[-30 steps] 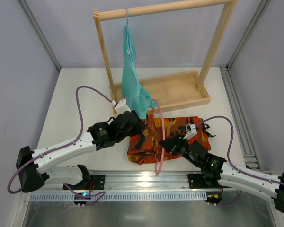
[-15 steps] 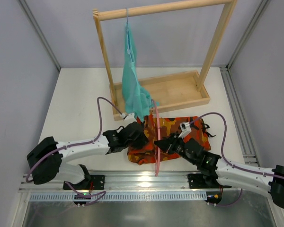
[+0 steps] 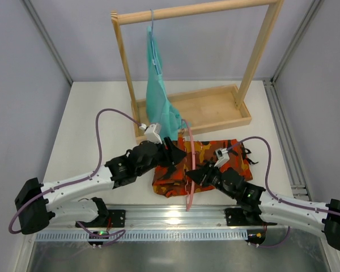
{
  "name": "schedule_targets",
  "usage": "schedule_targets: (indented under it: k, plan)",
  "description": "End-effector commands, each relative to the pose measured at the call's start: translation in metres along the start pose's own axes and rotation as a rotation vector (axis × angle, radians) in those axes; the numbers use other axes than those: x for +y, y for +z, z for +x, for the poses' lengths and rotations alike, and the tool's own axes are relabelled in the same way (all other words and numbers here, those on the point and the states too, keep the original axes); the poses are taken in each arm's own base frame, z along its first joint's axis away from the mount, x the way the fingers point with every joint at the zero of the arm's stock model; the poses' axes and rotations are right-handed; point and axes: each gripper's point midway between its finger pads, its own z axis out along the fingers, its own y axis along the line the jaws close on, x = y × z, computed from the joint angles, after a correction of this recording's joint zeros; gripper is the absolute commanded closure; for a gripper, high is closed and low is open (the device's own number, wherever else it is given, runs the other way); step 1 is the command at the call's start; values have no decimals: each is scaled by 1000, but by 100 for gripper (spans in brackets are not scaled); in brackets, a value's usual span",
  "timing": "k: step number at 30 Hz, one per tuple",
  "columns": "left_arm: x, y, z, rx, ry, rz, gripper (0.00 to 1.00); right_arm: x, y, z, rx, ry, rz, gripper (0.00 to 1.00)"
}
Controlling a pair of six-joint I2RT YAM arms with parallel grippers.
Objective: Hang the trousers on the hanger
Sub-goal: Place trousers on hanger
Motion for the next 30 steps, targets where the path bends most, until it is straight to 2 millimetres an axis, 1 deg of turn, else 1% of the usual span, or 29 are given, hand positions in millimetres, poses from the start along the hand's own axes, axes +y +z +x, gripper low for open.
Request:
schedule_targets:
  k: [1,3,4,8,11,13,14,16,18,21,26,30]
  plan:
    - [-26,4,-6,-28,80,128,47,-16,-3,22,68,-17,25,82]
    - [-30,7,-4,-29,93,155,47,-14,-3,23,67,-11,13,81]
    - [-27,10,1,-20,100,150,47,-14,-3,24,72,-12,8,81]
    - [-20,18,7,-20,117,135,47,-9,-1,27,86,-20,2,81]
    - [-13,22,11,-17,137,121,47,-7,2,26,87,-35,7,89]
    - [-11,23,14,-11,145,126,47,-4,3,26,89,-45,5,90]
    - [-14,24,14,-18,145,144,47,-3,3,25,85,-47,6,90]
    - [-17,23,14,-23,148,160,46,-1,3,24,82,-58,4,89]
    - [-18,21,12,-31,153,170,45,0,4,23,78,-62,7,82]
    - [-17,21,14,-32,169,170,45,2,4,23,81,-69,8,80]
    - [-15,20,16,-34,181,172,43,11,7,24,83,-86,0,79]
    - [-13,22,16,-32,188,162,43,19,9,32,103,-104,2,79]
